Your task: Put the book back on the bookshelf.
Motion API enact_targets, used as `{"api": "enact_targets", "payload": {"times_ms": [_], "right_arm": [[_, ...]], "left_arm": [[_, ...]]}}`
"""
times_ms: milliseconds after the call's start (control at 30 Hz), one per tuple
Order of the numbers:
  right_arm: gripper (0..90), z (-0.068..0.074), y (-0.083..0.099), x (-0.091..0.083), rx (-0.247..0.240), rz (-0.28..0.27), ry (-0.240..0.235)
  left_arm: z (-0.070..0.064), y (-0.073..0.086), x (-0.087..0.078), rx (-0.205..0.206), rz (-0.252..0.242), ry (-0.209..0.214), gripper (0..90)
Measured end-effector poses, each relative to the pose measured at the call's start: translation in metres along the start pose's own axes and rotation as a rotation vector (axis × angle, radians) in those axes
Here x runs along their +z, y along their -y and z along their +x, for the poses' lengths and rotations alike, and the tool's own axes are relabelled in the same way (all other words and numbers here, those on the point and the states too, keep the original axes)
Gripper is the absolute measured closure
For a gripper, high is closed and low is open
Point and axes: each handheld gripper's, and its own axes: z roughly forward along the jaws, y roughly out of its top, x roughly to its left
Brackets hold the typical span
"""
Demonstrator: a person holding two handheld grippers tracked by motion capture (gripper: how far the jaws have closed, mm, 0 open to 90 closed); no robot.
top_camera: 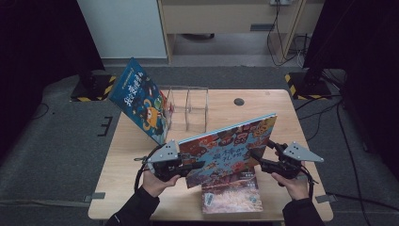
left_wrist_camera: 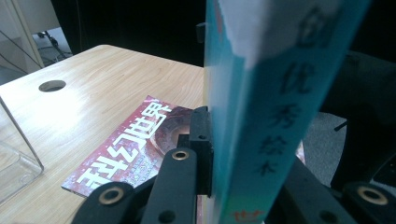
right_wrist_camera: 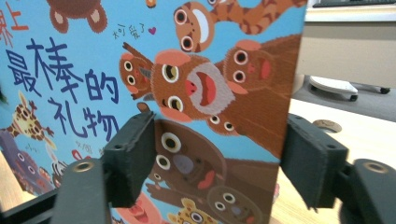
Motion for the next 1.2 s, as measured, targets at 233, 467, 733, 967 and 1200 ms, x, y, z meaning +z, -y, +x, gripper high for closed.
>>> {"api": "enact_targets", "payload": {"times_ms": [233, 467, 733, 967, 1200], "right_arm": [[19.3, 0.0, -0.009, 0.004, 0.004, -0.056, -0.033], [14.3, -0.006, -0.022, 0.009, 0.013, -0.095, -0.084], [20.4, -0.001, -0.024, 0.01, 0.019, -0.06, -0.106], [26.4, 0.01, -0.026, -0.004, -0.016, -0.011, -0.069], [26.4, 0.016, -0.026, -0.012, -0.024, 0.004, -0.056]], "left_arm": [[-0.001, 0.0, 0.0, 0.021, 0.002, 0.013, 79.7], [0.001, 0.0, 0.0, 0.022, 0.005, 0.022, 79.5], [0.005, 0.001, -0.002, 0.005, -0.003, 0.029, 79.6], [0.008, 0.002, -0.005, -0.014, -0.012, 0.049, 77.6], [0.007, 0.002, -0.005, -0.015, -0.012, 0.081, 77.6]]}}
